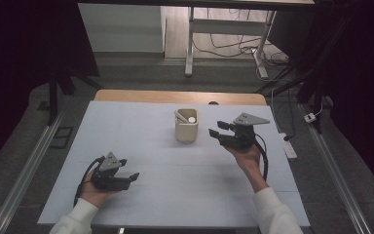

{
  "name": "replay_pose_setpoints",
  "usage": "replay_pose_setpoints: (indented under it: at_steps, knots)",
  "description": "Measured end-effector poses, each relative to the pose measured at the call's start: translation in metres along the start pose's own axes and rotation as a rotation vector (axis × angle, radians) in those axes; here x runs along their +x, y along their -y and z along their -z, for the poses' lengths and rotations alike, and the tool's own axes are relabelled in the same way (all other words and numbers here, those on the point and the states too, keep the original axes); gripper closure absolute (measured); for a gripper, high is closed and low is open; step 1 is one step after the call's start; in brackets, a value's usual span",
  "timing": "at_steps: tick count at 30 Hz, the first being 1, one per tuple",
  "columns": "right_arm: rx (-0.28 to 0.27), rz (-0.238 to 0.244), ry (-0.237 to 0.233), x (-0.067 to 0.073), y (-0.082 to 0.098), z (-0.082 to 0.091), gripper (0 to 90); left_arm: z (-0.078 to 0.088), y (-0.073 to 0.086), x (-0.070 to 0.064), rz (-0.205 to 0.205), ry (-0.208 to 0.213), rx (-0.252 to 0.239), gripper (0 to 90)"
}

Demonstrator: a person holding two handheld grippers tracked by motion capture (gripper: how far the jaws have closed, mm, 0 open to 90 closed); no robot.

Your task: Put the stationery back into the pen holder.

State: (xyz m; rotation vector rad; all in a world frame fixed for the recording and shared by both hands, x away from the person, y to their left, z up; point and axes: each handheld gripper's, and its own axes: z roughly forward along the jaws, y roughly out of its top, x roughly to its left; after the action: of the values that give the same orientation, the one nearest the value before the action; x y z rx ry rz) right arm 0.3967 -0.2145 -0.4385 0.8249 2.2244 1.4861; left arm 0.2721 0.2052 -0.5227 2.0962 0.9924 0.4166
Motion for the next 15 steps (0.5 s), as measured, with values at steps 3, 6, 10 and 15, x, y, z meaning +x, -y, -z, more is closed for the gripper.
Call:
replay_pose_setpoints:
  at_steps: [3, 6, 10, 15]
  knots:
    - [0.011, 0.002, -0.002, 0.002, 0.012, 0.015, 46.3, 0.000, 0.000, 0.000, 0.000, 0.001, 0.001, 28.0]
    - [0.028, -0.006, 0.001, 0.004, 0.026, 0.030, 45.7, 0.000, 0.000, -0.001, -0.001, 0.003, 0.003, 28.0]
    - [0.049, -0.011, 0.012, 0.007, 0.046, 0.047, 45.1, -0.001, 0.000, -0.001, -0.003, 0.005, 0.005, 28.0]
    - [0.077, -0.023, 0.032, 0.008, 0.067, 0.065, 44.5, -0.001, 0.000, -0.001, -0.001, 0.004, 0.007, 27.9]
